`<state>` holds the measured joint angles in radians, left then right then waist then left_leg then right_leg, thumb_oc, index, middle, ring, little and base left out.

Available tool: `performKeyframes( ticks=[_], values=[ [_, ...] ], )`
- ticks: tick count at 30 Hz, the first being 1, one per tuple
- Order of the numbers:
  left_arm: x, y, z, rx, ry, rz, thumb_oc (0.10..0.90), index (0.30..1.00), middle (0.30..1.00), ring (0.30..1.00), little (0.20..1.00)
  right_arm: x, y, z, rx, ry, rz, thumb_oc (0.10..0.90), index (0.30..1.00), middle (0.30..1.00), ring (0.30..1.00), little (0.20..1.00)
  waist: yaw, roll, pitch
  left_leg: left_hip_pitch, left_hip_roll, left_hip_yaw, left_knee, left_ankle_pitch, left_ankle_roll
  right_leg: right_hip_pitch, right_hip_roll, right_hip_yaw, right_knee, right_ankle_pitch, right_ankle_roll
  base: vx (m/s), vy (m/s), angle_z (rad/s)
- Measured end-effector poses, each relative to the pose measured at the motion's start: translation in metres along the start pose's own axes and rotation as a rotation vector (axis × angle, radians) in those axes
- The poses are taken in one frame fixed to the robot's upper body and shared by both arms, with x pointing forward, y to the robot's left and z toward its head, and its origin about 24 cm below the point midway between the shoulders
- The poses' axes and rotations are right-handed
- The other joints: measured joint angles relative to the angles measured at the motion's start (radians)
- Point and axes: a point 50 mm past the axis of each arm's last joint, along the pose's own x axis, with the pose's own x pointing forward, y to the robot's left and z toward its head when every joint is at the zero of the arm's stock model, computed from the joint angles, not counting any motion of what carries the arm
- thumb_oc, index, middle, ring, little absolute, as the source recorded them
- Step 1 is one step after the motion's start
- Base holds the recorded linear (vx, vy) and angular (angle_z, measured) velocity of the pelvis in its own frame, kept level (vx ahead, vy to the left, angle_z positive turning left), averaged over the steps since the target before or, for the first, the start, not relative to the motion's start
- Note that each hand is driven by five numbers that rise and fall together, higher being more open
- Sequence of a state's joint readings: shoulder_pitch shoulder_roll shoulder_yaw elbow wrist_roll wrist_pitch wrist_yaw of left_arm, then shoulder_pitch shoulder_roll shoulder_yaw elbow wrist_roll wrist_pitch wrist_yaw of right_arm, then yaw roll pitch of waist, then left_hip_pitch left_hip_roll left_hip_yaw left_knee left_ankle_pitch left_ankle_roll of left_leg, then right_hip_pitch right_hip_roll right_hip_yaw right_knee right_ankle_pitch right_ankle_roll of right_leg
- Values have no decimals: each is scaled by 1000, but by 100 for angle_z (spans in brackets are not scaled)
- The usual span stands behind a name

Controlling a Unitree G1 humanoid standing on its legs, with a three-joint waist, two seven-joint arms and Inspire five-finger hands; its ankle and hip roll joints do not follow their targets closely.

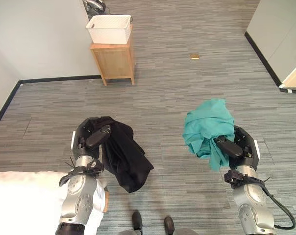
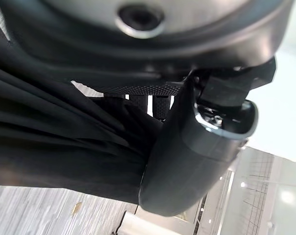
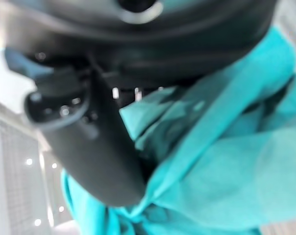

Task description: Pick up bed clothes into laundry basket.

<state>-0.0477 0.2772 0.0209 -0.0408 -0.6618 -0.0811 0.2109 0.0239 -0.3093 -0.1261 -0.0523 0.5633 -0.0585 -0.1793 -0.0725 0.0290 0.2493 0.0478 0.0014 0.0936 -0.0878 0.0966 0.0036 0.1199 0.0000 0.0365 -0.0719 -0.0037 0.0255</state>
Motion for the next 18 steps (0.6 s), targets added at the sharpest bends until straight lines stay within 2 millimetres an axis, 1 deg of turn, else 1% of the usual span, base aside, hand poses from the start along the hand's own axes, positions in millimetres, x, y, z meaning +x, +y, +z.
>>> performKeyframes(
  ticks=[2,6,7,8,10,12,15,18],
  values=[
    [6,-2,8,14,-26,-17,400,300,300,300,300,7,5,8,-5,-30,26,400,300,300,300,300,6,0,0,3,-1,-6,0,0,0,5,-1,-5,0,0,0,-8,-3,8],
    [16,-7,26,33,-94,-33,400,300,300,300,300,24,19,39,-21,-147,94,400,300,300,300,300,24,-1,0,7,-2,-20,0,0,0,18,-1,-15,-3,-1,1,-3,-13,8],
    [17,-8,28,33,-102,-34,400,300,300,300,300,24,21,42,-19,-161,102,400,300,300,300,300,28,-2,0,8,-2,-21,0,0,0,20,-1,-16,-4,-1,1,-4,-18,8],
    [18,-9,33,30,-121,-39,400,300,300,300,300,28,29,52,-15,-202,134,400,300,300,300,300,32,-2,0,9,-2,-24,0,0,0,24,0,-20,-6,-1,1,-4,-11,7],
    [18,-13,37,25,-139,-51,400,300,300,300,300,29,38,61,-14,-238,169,400,300,300,300,300,33,-2,0,9,-2,-30,0,0,0,25,0,-29,-7,-1,1,1,-7,10],
    [18,-16,42,18,-165,-66,400,300,300,300,300,29,51,73,-17,-286,233,400,300,300,300,300,37,-3,0,9,-3,-35,0,0,0,27,0,-34,-7,-1,2,8,-3,7],
    [17,-18,46,13,-185,-74,400,300,300,300,300,29,62,80,-10,-318,284,400,300,300,300,300,40,-4,0,8,-4,-37,0,0,0,27,-1,-36,-8,-1,2,0,0,0],
    [17,-19,47,11,-191,-78,400,300,300,300,300,29,63,79,-24,-316,290,400,300,300,300,300,47,-6,0,8,-5,-38,0,0,1,24,-2,-36,-8,-4,6,13,-3,1]
  ],
)
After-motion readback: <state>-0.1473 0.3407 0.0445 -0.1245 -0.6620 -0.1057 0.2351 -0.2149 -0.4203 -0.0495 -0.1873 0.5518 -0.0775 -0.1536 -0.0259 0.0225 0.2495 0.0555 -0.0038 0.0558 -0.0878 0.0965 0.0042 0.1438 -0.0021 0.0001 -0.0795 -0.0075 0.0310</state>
